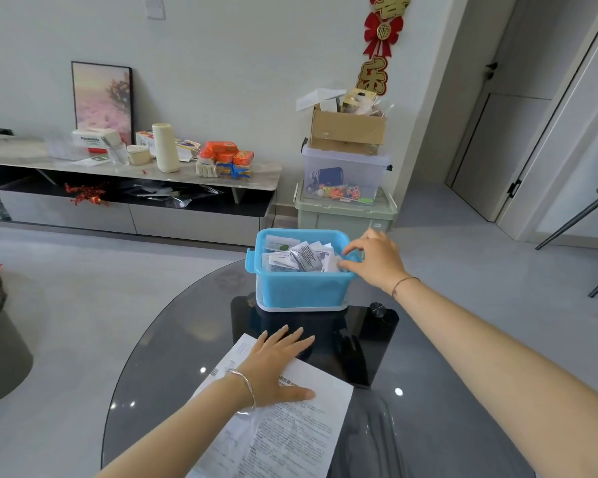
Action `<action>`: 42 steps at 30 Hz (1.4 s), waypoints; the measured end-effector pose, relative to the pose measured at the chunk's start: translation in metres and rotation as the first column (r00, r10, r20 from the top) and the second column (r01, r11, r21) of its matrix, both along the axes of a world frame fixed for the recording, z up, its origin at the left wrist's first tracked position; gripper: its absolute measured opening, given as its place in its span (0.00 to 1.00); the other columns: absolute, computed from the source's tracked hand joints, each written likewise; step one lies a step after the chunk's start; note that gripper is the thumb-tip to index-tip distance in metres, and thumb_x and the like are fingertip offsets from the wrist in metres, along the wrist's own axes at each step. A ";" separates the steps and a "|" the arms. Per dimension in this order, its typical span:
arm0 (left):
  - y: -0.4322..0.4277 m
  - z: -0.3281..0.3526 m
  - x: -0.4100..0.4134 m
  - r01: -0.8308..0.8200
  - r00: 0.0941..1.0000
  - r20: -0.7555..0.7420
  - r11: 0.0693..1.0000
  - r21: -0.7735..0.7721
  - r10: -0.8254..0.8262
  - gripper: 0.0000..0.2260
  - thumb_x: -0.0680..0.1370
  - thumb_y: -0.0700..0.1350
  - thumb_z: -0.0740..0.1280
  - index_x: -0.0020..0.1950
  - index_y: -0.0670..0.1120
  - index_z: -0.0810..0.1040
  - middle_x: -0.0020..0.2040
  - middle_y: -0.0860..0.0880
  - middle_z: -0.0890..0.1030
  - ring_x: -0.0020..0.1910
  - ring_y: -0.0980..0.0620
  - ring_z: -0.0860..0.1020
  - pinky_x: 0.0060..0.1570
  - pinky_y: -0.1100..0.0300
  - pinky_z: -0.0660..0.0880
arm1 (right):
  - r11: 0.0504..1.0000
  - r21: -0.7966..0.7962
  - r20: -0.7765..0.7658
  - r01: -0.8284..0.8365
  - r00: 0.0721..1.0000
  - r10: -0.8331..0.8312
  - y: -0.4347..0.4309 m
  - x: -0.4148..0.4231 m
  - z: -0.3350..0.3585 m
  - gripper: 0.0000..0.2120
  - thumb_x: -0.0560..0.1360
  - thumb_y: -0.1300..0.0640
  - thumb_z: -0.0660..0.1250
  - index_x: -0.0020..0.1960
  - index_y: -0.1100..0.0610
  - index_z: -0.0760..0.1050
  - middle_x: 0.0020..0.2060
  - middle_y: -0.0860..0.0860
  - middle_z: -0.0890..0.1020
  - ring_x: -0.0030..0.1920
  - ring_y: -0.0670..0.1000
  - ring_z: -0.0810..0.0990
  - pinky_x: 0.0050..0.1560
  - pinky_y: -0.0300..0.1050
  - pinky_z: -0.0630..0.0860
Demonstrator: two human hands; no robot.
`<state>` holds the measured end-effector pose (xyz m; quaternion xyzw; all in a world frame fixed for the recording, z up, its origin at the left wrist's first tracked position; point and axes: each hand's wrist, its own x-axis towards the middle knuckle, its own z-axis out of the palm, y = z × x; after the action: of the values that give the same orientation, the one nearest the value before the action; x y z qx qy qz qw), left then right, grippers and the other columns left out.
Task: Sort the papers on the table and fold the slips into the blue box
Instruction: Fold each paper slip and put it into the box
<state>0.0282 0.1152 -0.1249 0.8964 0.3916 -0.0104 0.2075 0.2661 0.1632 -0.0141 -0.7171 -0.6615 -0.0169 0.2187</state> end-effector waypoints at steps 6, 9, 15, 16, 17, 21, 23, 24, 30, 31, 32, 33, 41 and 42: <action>-0.003 0.003 0.023 -0.088 0.995 0.046 0.995 0.043 0.086 0.38 0.73 0.67 0.63 0.78 0.58 0.49 0.79 0.56 0.49 0.78 0.52 0.44 0.74 0.51 0.38 | 0.971 0.184 -0.533 0.154 0.845 -0.033 -0.018 -0.001 -0.007 0.07 0.73 0.55 0.71 0.49 0.53 0.77 0.51 0.49 0.71 0.48 0.47 0.71 0.56 0.45 0.72; -0.008 0.009 0.032 -0.162 0.984 0.076 0.986 0.048 0.158 0.35 0.75 0.65 0.62 0.78 0.56 0.52 0.78 0.54 0.52 0.77 0.51 0.49 0.75 0.52 0.46 | 0.979 0.108 -0.605 0.174 0.793 -0.074 -0.051 -0.006 -0.026 0.06 0.74 0.57 0.70 0.49 0.54 0.75 0.53 0.51 0.75 0.42 0.45 0.73 0.44 0.37 0.70; 0.007 0.030 -0.005 -0.259 0.965 0.067 0.963 0.079 0.254 0.34 0.74 0.64 0.64 0.76 0.54 0.60 0.74 0.51 0.66 0.72 0.50 0.64 0.71 0.54 0.61 | 0.906 -0.415 -0.483 -0.082 0.863 -0.144 -0.117 -0.020 -0.072 0.16 0.72 0.45 0.71 0.54 0.54 0.76 0.44 0.46 0.77 0.42 0.42 0.75 0.42 0.35 0.71; 0.009 0.031 -0.012 -0.277 0.961 0.022 0.958 0.071 0.276 0.34 0.74 0.65 0.64 0.76 0.54 0.59 0.74 0.51 0.66 0.72 0.49 0.64 0.70 0.53 0.62 | 0.892 -0.439 -0.468 -0.110 0.875 -0.122 -0.123 -0.022 -0.077 0.15 0.72 0.46 0.72 0.53 0.54 0.77 0.43 0.46 0.78 0.41 0.42 0.75 0.41 0.34 0.71; 0.007 0.033 -0.019 -0.295 0.955 -0.005 0.955 0.044 0.295 0.34 0.74 0.64 0.65 0.76 0.54 0.59 0.74 0.50 0.66 0.72 0.48 0.64 0.70 0.52 0.62 | 0.887 -0.442 -0.464 -0.135 0.881 -0.097 -0.128 -0.025 -0.081 0.14 0.71 0.48 0.72 0.51 0.55 0.78 0.43 0.48 0.80 0.41 0.43 0.76 0.41 0.35 0.72; -0.001 0.032 -0.031 -0.367 0.921 0.104 0.926 -0.092 0.376 0.30 0.73 0.59 0.69 0.73 0.53 0.66 0.70 0.49 0.71 0.67 0.48 0.69 0.68 0.53 0.67 | 0.920 -0.365 -0.662 -0.143 0.734 -0.149 -0.142 -0.029 -0.077 0.10 0.73 0.56 0.72 0.48 0.63 0.80 0.44 0.55 0.85 0.41 0.48 0.80 0.42 0.39 0.76; -0.004 0.035 -0.034 -0.426 0.863 0.202 0.882 -0.201 0.463 0.27 0.73 0.56 0.71 0.69 0.51 0.71 0.63 0.49 0.77 0.58 0.50 0.75 0.61 0.58 0.72 | 0.940 -0.319 -0.808 -0.120 0.552 -0.204 -0.150 -0.023 -0.067 0.09 0.75 0.59 0.70 0.52 0.63 0.80 0.44 0.56 0.85 0.40 0.49 0.81 0.41 0.39 0.77; -0.007 0.038 -0.036 -0.451 0.815 0.245 0.841 -0.298 0.525 0.24 0.73 0.54 0.72 0.66 0.49 0.73 0.58 0.50 0.79 0.52 0.51 0.78 0.54 0.60 0.73 | 0.948 -0.301 -0.846 -0.102 0.488 -0.215 -0.155 -0.017 -0.063 0.09 0.75 0.59 0.69 0.53 0.63 0.80 0.43 0.55 0.85 0.40 0.49 0.81 0.42 0.39 0.78; -0.031 0.059 -0.025 -0.329 0.731 0.235 0.633 -0.701 0.640 0.09 0.78 0.50 0.67 0.51 0.47 0.82 0.40 0.52 0.83 0.27 0.60 0.75 0.29 0.68 0.67 | 0.968 -0.250 -0.897 -0.009 0.378 -0.228 -0.183 0.017 -0.047 0.09 0.76 0.57 0.68 0.53 0.60 0.81 0.37 0.50 0.84 0.34 0.47 0.78 0.40 0.38 0.75; -0.032 0.060 -0.022 -0.308 0.720 0.250 0.621 -0.721 0.648 0.10 0.78 0.50 0.67 0.52 0.45 0.82 0.41 0.51 0.84 0.26 0.60 0.76 0.28 0.70 0.68 | 0.968 -0.250 -0.895 -0.013 0.384 -0.226 -0.187 0.021 -0.046 0.09 0.76 0.56 0.68 0.53 0.59 0.81 0.39 0.51 0.84 0.35 0.48 0.78 0.39 0.38 0.75; -0.035 0.063 -0.018 -0.281 0.701 0.269 0.602 -0.747 0.661 0.10 0.78 0.49 0.67 0.52 0.44 0.82 0.44 0.49 0.84 0.29 0.59 0.79 0.29 0.70 0.71 | 0.967 -0.253 -0.893 -0.026 0.390 -0.223 -0.191 0.024 -0.044 0.10 0.77 0.55 0.67 0.53 0.59 0.81 0.40 0.52 0.84 0.37 0.49 0.78 0.38 0.38 0.75; -0.036 0.065 -0.014 -0.256 0.681 0.284 0.583 -0.771 0.675 0.10 0.78 0.48 0.67 0.53 0.43 0.81 0.47 0.48 0.85 0.35 0.57 0.82 0.32 0.69 0.76 | 0.963 -0.267 -0.885 -0.050 0.408 -0.224 -0.195 0.026 -0.042 0.11 0.77 0.53 0.67 0.54 0.59 0.81 0.43 0.54 0.85 0.39 0.50 0.78 0.38 0.39 0.75; -0.048 0.088 0.011 -0.152 0.465 0.589 0.715 -0.682 0.661 0.07 0.77 0.46 0.68 0.51 0.44 0.80 0.53 0.48 0.82 0.49 0.53 0.82 0.44 0.63 0.81 | 0.990 -0.137 -0.775 0.017 0.621 -0.118 -0.207 0.027 -0.011 0.05 0.76 0.56 0.69 0.49 0.56 0.82 0.47 0.50 0.85 0.33 0.43 0.80 0.35 0.34 0.75; -0.051 0.093 0.014 -0.148 0.434 0.663 0.775 -0.615 0.609 0.05 0.77 0.45 0.69 0.50 0.46 0.80 0.52 0.50 0.82 0.48 0.55 0.82 0.47 0.64 0.80 | 0.999 -0.021 -0.783 0.048 0.621 -0.046 -0.209 0.025 -0.005 0.05 0.76 0.58 0.69 0.50 0.55 0.82 0.45 0.48 0.85 0.34 0.41 0.80 0.35 0.30 0.74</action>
<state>0.0419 0.0646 -0.0316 0.5912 0.4253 0.3740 0.5743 0.2912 -0.0459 -0.0186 -0.6699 -0.4817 0.2900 0.4849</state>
